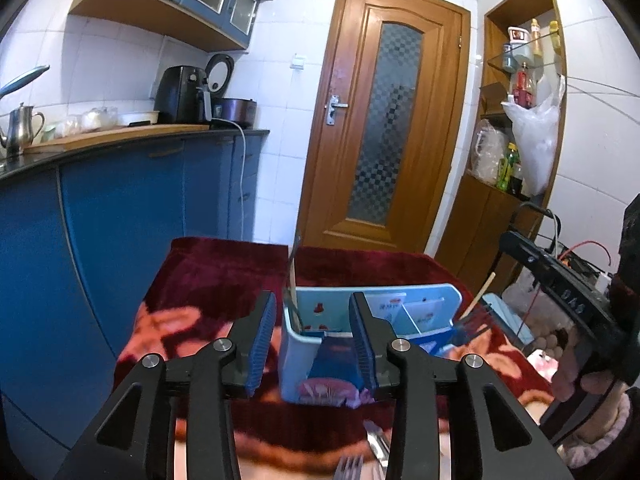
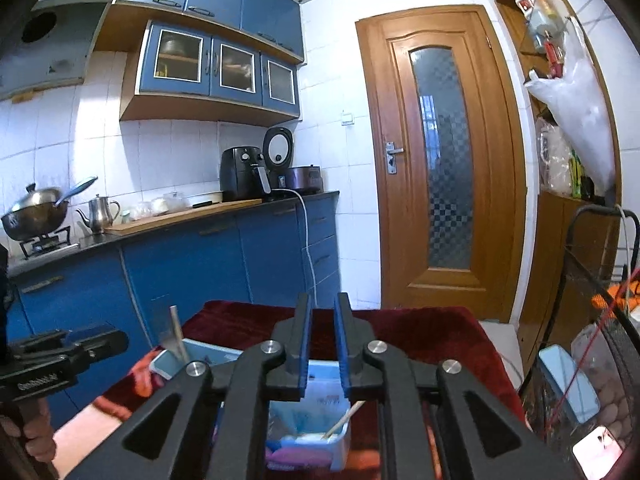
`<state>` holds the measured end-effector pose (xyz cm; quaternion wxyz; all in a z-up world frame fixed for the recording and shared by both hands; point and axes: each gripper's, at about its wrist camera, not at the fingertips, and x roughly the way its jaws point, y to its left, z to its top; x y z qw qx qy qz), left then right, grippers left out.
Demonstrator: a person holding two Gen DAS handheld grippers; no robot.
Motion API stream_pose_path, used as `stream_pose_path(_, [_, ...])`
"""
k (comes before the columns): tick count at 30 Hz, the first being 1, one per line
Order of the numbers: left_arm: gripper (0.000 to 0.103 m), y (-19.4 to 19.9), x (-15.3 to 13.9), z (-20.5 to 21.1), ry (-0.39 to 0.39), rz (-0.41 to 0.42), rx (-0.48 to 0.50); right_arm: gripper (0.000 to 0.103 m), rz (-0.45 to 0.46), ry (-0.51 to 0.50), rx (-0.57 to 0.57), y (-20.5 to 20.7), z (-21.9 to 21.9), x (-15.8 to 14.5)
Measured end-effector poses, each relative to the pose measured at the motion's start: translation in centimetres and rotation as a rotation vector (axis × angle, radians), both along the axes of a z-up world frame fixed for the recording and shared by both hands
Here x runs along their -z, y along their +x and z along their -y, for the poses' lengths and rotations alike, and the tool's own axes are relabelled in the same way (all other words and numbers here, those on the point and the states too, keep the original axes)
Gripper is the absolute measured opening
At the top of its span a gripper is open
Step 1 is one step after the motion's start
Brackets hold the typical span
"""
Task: Organize utensils
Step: 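Lower the fork into the holder box and open the left tool while the right tool releases its utensil, then grasp a silver fork with the left tool while the right tool grasps a white chopstick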
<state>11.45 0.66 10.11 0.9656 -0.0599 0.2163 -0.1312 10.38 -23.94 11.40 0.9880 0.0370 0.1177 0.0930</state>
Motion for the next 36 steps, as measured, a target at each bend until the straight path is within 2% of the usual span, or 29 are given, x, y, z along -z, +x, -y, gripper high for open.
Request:
stream_pose_path(8, [0.041, -2.7, 0.6, 0.0, 0.048, -0.05, 0.017, 0.014, -0.093, 0.035, -0.034, -3.5, 0.3, 0.4])
stream_pose_path(17, [0.042, -4.8, 2.9, -0.1, 0.072, -0.155, 0.024, 0.016, -0.244, 0.039, -0.05, -6.1, 0.2, 3.4])
stream_pose_path(21, [0.042, -5.3, 3.9, 0.2, 0.084, -0.203, 0.029, 0.022, -0.319, 0.039, -0.069, -6.9, 0.1, 5.1])
stream_pose_path(26, [0.042, -5.6, 5.7, 0.3, 0.103, -0.278, 0.035, 0.023, -0.388, 0.022, -0.088, -8.0, 0.0, 7.0])
stream_pose_path(32, [0.042, -6.1, 7.4, 0.8, 0.14, -0.342, 0.056, 0.032, -0.439, 0.012, -0.109, -8.7, 0.0, 8.5])
stream_pose_path(36, [0.042, -6.3, 8.6, 1.3, 0.166, -0.38, 0.063, 0.033, -0.466, 0.014, -0.115, -9.0, -0.2, 9.3])
